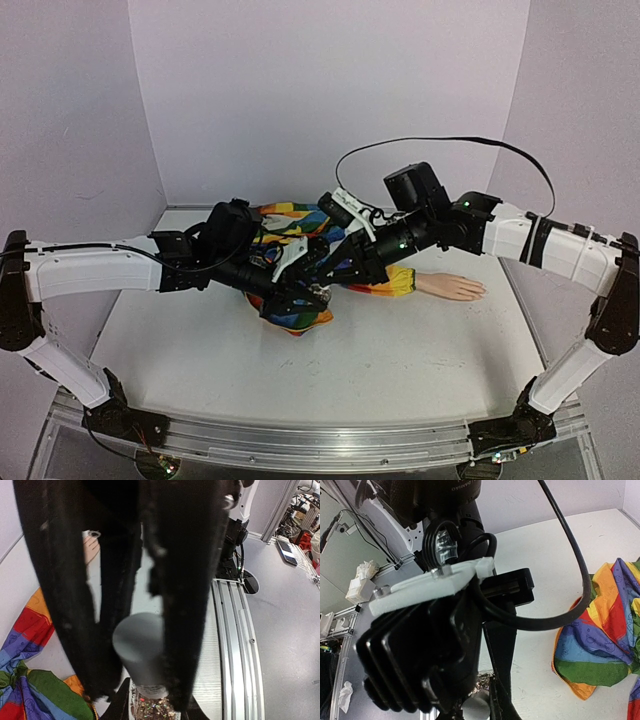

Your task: Paint the nails

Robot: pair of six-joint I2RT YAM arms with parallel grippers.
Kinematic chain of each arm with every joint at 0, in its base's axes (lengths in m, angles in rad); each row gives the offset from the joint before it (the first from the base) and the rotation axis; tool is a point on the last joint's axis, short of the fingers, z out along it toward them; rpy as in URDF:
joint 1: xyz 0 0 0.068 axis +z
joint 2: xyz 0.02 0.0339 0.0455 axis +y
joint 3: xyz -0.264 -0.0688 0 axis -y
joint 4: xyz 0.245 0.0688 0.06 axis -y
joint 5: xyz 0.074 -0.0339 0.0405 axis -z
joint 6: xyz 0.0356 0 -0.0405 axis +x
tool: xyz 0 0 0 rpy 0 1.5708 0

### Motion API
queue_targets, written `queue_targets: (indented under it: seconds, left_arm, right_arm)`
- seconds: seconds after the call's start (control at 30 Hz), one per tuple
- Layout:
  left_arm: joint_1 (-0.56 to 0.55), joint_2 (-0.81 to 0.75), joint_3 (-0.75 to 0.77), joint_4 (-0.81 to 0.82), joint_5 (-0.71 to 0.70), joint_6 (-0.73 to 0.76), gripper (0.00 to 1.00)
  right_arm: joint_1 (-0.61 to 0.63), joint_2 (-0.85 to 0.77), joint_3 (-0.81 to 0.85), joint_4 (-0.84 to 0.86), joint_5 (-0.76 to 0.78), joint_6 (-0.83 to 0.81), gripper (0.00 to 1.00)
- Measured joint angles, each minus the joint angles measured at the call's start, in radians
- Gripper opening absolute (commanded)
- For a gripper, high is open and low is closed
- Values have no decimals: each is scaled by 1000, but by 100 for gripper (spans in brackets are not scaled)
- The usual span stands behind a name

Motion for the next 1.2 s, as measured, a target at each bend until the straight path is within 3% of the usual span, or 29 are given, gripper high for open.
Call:
queue_targets:
  seconds: [0.07, 0.13, 0.3, 0.43, 0.6, 1.03, 1.2]
  left_arm:
    - [-1, 0, 1, 2, -16, 0, 0]
    - [-3, 0, 1, 6, -51, 0, 0]
    - [-7, 0, 4, 12, -241, -13, 0]
    - [-5, 5, 18, 11, -434, -43, 0]
    - [-5, 22, 39, 11, -550, -81, 0]
    - [-5, 42, 50, 10, -614, -114, 0]
    - [-5, 49, 53, 10, -614, -123, 0]
  right_arm:
    - [0, -2, 0, 2, 23, 17, 66]
    - [0, -2, 3, 1, 85, 57, 76]
    - [-5, -3, 56, -43, 283, 233, 79]
    - [-10, -5, 65, -44, 397, 386, 74]
    - [-13, -4, 65, -30, 466, 546, 60]
    - [-8, 90, 107, 19, 438, 641, 40]
    - [-7, 111, 131, 28, 435, 649, 38]
